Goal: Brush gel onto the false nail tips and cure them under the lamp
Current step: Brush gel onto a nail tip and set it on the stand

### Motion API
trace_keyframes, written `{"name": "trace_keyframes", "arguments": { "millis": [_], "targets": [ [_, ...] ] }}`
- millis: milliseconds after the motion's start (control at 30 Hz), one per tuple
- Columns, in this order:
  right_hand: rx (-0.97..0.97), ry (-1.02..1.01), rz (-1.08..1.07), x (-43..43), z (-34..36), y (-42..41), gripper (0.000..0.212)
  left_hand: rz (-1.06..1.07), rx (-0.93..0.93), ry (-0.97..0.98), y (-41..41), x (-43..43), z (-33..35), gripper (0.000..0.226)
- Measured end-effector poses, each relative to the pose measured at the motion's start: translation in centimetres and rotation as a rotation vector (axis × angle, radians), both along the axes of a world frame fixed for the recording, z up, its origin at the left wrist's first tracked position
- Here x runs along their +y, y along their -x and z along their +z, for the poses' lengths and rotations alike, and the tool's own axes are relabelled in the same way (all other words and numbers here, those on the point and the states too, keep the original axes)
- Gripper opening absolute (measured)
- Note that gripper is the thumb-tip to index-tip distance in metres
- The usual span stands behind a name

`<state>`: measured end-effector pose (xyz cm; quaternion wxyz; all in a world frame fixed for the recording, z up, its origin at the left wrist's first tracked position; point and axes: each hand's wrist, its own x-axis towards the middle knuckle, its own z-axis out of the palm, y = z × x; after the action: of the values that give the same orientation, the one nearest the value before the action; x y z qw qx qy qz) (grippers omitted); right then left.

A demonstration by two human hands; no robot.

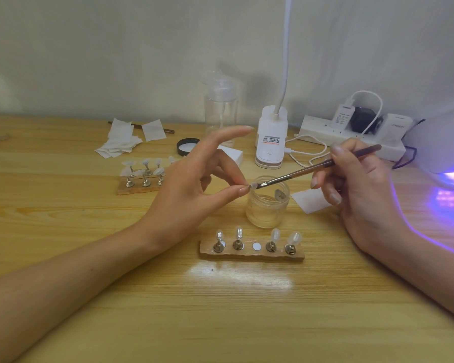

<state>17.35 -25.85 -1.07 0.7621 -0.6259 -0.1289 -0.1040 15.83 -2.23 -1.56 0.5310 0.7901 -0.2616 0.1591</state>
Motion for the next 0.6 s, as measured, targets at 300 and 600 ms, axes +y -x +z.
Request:
{"name": "trace_keyframes", "arguments": {
  "millis": [300, 600],
  "targets": [
    [0.012, -0.001, 0.0, 0.08, 0.04, 0.04, 0.027, 0.015, -0.022, -0.015, 0.16, -0.04, 0.14, 0.064],
    [0.031, 0.006, 0.018, 0.16, 0.05, 0.06, 0.027, 0.015, -0.063, -0.055, 0.46, -0.07, 0.29, 0.062]
  ]
}}
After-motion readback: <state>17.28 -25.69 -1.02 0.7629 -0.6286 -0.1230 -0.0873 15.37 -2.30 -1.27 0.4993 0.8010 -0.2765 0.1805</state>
